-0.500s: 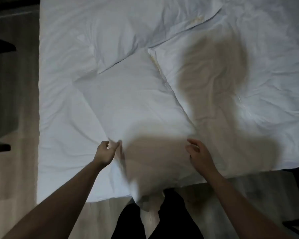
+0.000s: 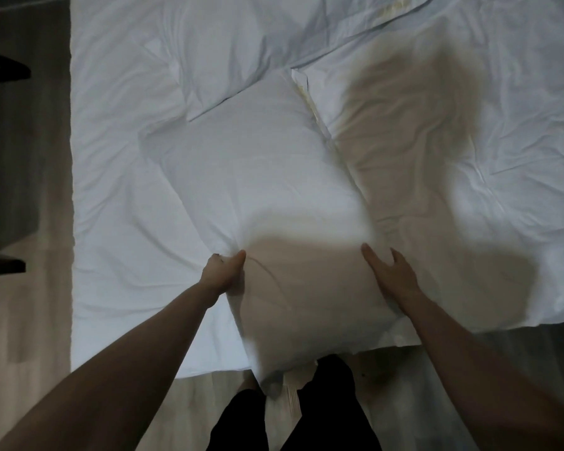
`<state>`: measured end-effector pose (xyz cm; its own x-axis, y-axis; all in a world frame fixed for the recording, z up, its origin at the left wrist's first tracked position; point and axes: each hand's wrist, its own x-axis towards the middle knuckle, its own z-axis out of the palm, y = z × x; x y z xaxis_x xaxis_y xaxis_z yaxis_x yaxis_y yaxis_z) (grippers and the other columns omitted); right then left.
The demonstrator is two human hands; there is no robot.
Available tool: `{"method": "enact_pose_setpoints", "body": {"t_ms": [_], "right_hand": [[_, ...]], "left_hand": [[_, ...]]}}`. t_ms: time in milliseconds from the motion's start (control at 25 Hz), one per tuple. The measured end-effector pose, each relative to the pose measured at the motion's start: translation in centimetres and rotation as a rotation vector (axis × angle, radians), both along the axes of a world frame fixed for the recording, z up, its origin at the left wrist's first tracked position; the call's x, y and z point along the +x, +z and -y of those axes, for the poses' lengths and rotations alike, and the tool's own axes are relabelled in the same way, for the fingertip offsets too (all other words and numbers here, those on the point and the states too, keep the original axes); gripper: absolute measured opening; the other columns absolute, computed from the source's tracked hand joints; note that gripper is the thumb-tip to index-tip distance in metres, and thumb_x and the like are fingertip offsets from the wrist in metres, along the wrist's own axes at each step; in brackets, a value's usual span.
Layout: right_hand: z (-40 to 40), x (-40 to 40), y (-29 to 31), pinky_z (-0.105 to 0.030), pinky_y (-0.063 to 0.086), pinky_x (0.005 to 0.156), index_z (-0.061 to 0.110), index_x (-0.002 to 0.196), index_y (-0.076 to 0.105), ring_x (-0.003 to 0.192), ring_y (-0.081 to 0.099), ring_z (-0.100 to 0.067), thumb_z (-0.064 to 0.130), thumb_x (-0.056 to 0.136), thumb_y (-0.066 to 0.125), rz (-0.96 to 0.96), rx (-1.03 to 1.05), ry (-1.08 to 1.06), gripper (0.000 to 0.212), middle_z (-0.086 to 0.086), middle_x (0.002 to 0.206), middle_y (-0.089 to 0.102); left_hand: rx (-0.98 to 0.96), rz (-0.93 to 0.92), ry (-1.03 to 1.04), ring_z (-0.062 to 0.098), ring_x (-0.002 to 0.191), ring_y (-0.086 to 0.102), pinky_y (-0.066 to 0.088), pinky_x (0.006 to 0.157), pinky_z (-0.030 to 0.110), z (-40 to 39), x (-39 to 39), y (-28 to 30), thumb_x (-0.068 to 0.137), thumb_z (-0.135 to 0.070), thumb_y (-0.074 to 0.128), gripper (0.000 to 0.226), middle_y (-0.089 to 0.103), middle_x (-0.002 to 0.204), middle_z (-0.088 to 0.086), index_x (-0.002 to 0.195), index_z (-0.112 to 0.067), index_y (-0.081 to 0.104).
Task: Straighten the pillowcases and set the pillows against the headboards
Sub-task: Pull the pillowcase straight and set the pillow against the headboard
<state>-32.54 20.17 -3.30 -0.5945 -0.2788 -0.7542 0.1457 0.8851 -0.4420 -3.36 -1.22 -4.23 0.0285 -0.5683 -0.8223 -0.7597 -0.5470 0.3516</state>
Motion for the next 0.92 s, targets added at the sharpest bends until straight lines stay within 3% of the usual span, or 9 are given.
{"method": "enact_pose_setpoints", "body": {"t_ms": [160,320,440,520,600,680,760,800,920], "right_hand": [[1.1,0.1,5.8,-0.037,0.055,0.094,0.013,0.129,0.072,0.11,0.07,-0.027,0.061,0.074,0.082,0.047,-0.14,0.006,0.074,-0.004,0.117,0.075],[-0.9,3.0,12.2,-0.025,0.054,0.071,0.012,0.118,0.076,0.096,0.073,-0.016,0.029,0.083,0.085,0.053,-0.29,0.072,0.04,0.006,0.098,0.076],[-3.4,6.4,16.0,-0.035,0.061,0.078,0.017,0.104,0.079,0.093,0.076,-0.016,0.025,0.083,0.084,-0.026,-0.396,0.158,0.023,0.007,0.093,0.08],[-3.7,8.6,17.9,-0.046,0.063,0.081,0.016,0.098,0.079,0.092,0.078,-0.022,0.036,0.077,0.082,-0.095,-0.475,0.215,0.03,0.001,0.093,0.082],[-3.0,10.1,19.8,-0.045,0.061,0.078,0.018,0.092,0.078,0.087,0.076,-0.02,0.045,0.071,0.078,-0.168,-0.548,0.29,0.034,0.002,0.091,0.08],[-2.0,11.3,22.3,-0.039,0.06,0.078,0.027,0.096,0.079,0.087,0.074,-0.011,0.044,0.07,0.077,-0.225,-0.605,0.368,0.031,0.008,0.091,0.079],[-1.5,12.3,25.1,-0.037,0.06,0.084,0.024,0.107,0.082,0.095,0.076,-0.01,0.036,0.073,0.082,-0.276,-0.613,0.437,0.037,0.007,0.1,0.081],[-1.6,12.8,26.2,-0.036,0.06,0.085,0.024,0.11,0.081,0.098,0.076,-0.01,0.032,0.074,0.084,-0.304,-0.608,0.476,0.037,0.007,0.103,0.082],[-2.9,14.2,27.9,-0.035,0.057,0.075,0.025,0.098,0.081,0.091,0.075,-0.005,0.027,0.077,0.085,-0.371,-0.613,0.59,0.022,0.01,0.093,0.081]], "left_hand": [[-0.097,0.044,-0.093,0.034,0.118,0.06,0.052,0.101,0.045,-1.5,1.3,3.6,0.092,-0.053,0.06,0.066,0.062,0.126,0.011,0.134,-0.003,0.053],[-0.052,-0.012,-0.159,0.03,0.115,0.065,0.055,0.1,0.046,-4.2,5.8,7.4,0.079,-0.068,0.059,0.081,0.068,0.129,0.008,0.135,-0.009,0.06],[0.109,0.03,-0.325,0.027,0.103,0.069,0.06,0.086,0.039,-5.0,8.6,10.2,0.067,-0.075,0.058,0.086,0.07,0.117,0.006,0.124,-0.011,0.064],[0.174,0.031,-0.465,0.025,0.087,0.065,0.052,0.074,0.035,-4.5,9.2,12.5,0.062,-0.072,0.062,0.081,0.067,0.103,0.006,0.113,-0.01,0.065],[-0.085,-0.028,-0.592,0.029,0.095,0.068,0.051,0.081,0.035,-2.5,8.7,14.4,0.072,-0.057,0.074,0.068,0.067,0.111,0.011,0.118,-0.008,0.065],[-0.434,-0.254,-0.559,0.031,0.102,0.07,0.059,0.088,0.046,0.4,6.7,18.2,0.077,-0.048,0.076,0.057,0.068,0.12,0.011,0.12,-0.012,0.067],[-0.764,-0.453,-0.63,0.027,0.117,0.062,0.057,0.097,0.05,3.4,3.8,22.8,0.073,-0.042,0.073,0.065,0.056,0.133,0.005,0.133,-0.02,0.061],[-0.884,-0.489,-0.773,0.029,0.128,0.054,0.052,0.104,0.05,4.5,2.3,25.3,0.072,-0.036,0.073,0.074,0.049,0.142,0.005,0.141,-0.019,0.055],[-0.868,-0.38,-1.174,0.031,0.143,0.043,0.043,0.113,0.048,6.4,-1.9,30.0,0.067,-0.026,0.073,0.098,0.032,0.163,0.001,0.156,-0.027,0.035]]}}
